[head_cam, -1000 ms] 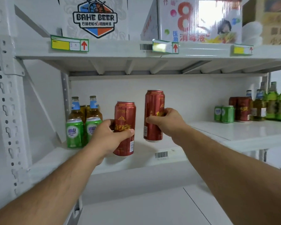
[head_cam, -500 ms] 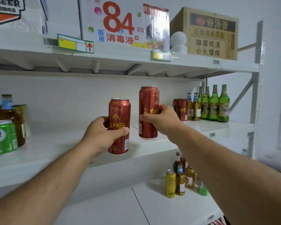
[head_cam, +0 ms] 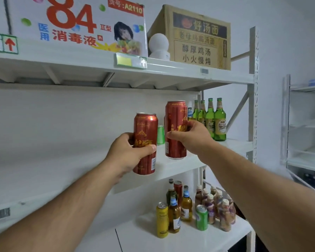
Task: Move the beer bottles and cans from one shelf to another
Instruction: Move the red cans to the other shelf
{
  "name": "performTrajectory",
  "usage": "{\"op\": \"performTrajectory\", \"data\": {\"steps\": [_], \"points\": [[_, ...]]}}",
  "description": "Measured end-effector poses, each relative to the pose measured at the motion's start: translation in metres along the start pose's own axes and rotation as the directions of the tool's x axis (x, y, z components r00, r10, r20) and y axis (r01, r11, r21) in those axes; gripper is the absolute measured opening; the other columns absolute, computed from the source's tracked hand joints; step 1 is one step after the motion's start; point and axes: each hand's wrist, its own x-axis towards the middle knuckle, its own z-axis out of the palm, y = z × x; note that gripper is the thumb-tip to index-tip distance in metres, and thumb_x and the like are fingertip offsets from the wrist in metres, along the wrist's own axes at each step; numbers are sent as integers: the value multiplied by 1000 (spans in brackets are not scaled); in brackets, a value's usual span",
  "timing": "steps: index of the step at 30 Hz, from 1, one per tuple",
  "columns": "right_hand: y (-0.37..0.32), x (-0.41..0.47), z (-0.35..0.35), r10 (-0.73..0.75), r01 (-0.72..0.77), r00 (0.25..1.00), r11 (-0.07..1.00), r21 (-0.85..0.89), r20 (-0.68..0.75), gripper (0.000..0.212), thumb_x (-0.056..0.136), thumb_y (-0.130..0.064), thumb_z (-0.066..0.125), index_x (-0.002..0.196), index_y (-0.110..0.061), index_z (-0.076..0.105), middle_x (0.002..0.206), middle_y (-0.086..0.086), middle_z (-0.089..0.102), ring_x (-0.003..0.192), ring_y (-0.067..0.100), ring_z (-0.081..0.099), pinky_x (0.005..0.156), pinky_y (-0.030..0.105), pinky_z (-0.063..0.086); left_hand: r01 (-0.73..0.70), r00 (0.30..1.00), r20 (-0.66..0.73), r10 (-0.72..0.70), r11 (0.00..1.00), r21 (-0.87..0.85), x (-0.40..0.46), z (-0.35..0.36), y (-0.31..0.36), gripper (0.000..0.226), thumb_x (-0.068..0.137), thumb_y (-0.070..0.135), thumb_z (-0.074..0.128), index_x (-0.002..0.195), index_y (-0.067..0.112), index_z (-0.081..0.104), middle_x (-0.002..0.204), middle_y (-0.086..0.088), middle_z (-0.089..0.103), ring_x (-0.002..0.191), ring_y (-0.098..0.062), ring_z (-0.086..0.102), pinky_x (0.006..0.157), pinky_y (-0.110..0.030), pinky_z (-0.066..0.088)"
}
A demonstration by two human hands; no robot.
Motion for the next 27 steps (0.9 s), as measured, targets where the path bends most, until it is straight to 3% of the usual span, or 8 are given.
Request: {"op": "performTrajectory", "data": {"steps": [8, 11, 15, 20, 25, 27], "points": [[26, 54, -25, -39, 37, 998, 999, -32, -46, 43, 74, -18, 87, 111, -15, 65, 99, 5, 73, 88, 18, 73, 68, 28, 56, -14, 998, 54, 16, 999, -40, 62, 46, -16, 53, 79, 30, 86, 125, 20, 63, 103, 12, 65, 90, -6, 62, 83, -34, 48], [36, 75, -32, -35, 33, 998, 999, -38, -52, 42, 74, -19, 87, 111, -15, 66, 98, 4, 73, 87, 17, 72, 70, 30, 57, -4, 997, 76, 6, 1000, -26, 79, 60, -20, 51, 80, 31, 85, 124, 21, 62, 102, 11, 65, 87, -5, 61, 82, -34, 46], [55, 103, -45, -24, 23, 999, 999, -40, -44, 41, 75, -18, 87, 110, -15, 66, 98, 4, 73, 88, 18, 72, 75, 32, 56, 16, 998, 65, -16, 1000, -8, 100, 79, -24, 51, 80, 30, 85, 125, 21, 62, 106, 6, 66, 95, -17, 63, 84, -36, 47], [82, 139, -66, -46, 46, 999, 999, -11, -3, 32, 76, -15, 86, 101, -17, 67, 95, 5, 74, 85, 18, 73, 65, 28, 54, 37, 999, 11, -36, 999, -11, 122, 105, -33, 50, 78, 29, 88, 121, 21, 64, 107, 5, 70, 90, -9, 66, 67, -25, 47], [104, 186, -87, -70, 69, 995, 997, 23, 65, 29, 75, -10, 86, 98, -16, 69, 94, 7, 76, 82, 20, 76, 75, 38, 60, 95, 994, -63, -94, 995, 9, 147, 138, -39, 53, 74, 33, 90, 121, 24, 66, 112, 3, 73, 102, -20, 70, 89, -39, 55], [116, 206, -93, -73, 70, 992, 997, 30, 104, 34, 74, -11, 86, 103, -15, 70, 96, 7, 76, 84, 21, 76, 78, 42, 61, 108, 990, -92, -107, 994, 13, 156, 151, -39, 52, 74, 33, 90, 120, 24, 66, 112, 3, 73, 102, -20, 70, 90, -40, 54]]}}
